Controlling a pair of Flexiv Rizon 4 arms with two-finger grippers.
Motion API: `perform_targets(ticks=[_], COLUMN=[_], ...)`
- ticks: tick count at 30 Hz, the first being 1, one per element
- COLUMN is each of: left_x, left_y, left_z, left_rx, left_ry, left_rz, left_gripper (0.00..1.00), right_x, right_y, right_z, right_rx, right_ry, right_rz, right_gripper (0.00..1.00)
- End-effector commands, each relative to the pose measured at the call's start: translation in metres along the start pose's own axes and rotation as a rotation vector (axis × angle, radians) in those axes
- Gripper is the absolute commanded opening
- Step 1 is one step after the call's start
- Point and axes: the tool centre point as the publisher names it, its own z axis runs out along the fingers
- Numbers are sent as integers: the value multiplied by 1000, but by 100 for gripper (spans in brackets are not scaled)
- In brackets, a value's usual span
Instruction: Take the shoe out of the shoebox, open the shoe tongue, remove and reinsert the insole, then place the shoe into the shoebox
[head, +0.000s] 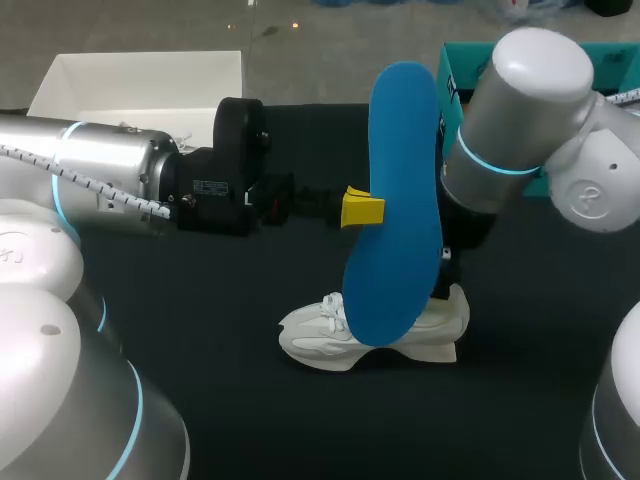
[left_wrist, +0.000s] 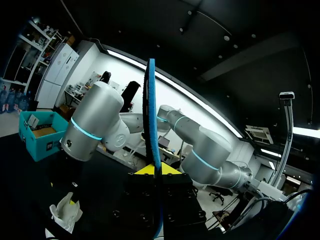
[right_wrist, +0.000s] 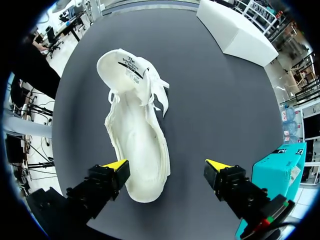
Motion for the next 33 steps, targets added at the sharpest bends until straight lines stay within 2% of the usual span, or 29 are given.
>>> perform_targets(ticks=[1, 6, 11, 13, 15, 18, 21, 25, 26, 27, 33], left_x=[-1, -1, -1, -1, -1, -1, -1, -1, -1, -1, -1], left_y=[-1, -1, -1, -1, -1, -1, -1, -1, -1, -1, -1], left_z=[1, 1, 1, 1, 1, 1, 1, 1, 1, 1, 1], left_rx=[-1, -1, -1, -1, -1, -1, -1, -1, -1, -1, -1], left_ry=[0, 0, 0, 0, 0, 0, 0, 0, 0, 0, 0], left_rz=[0, 0, 0, 0, 0, 0, 0, 0, 0, 0, 0], left_gripper=[0, 0, 0, 0, 0, 0, 0, 0, 0, 0, 0], right_x=[-7, -4, -2, 0, 3, 8, 11, 16, 17, 19, 20], right_y=[18, 35, 41, 42, 42, 40, 36, 29, 28, 25, 24], right_z=[27, 37, 52, 58, 63, 69, 77, 83, 83, 80, 77], right_rx=[4, -16, -26, -26, -26, -22, -20, -17, -17, -30, -40], right_ry=[5, 18, 40, 55, 69, 89, 103, 122, 123, 126, 123], right_rz=[-9, -36, -37, -39, -37, -36, -27, -13, -11, -25, -38], right_gripper=[100, 100, 100, 89, 72, 53, 44, 25, 17, 0, 0])
